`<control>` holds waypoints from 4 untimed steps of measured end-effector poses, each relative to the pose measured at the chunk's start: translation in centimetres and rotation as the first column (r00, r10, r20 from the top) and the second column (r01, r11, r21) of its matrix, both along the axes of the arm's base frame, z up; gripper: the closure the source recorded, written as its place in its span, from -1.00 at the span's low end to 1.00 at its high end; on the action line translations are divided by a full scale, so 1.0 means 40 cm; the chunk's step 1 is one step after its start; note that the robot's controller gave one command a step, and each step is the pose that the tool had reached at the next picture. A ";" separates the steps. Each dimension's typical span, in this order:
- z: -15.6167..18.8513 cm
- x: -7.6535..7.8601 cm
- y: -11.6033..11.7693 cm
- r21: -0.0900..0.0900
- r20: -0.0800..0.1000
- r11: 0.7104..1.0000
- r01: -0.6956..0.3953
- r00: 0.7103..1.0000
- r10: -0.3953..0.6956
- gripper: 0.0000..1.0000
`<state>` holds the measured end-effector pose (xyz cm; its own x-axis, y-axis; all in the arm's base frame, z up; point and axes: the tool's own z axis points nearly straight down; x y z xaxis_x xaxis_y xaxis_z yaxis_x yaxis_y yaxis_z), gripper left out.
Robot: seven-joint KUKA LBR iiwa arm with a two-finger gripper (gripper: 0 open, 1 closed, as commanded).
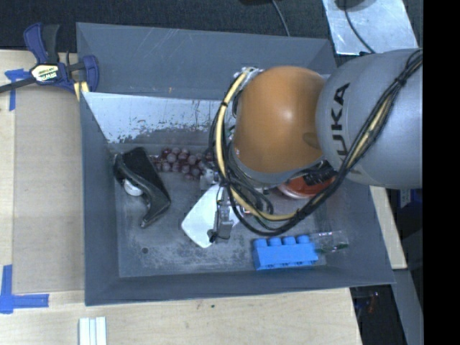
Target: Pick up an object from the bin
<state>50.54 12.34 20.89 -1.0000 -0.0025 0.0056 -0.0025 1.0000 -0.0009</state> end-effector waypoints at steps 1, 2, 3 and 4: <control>0.011 0.005 -0.002 0.002 0.008 1.000 0.004 1.000 -0.004 -1.00; -0.230 0.154 -0.108 0.000 0.011 0.953 -0.301 0.953 0.301 -1.00; -0.344 0.165 -0.162 0.003 0.011 0.982 -0.190 0.982 0.190 -1.00; -0.344 0.195 -0.143 -0.003 0.016 0.861 -0.509 0.861 0.509 -1.00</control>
Offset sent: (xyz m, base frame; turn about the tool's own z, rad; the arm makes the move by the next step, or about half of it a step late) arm 0.0871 -0.0630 -0.1389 -0.4459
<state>58.34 6.63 7.12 -0.8594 -0.5112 -0.0102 -0.5112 0.8594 -0.0034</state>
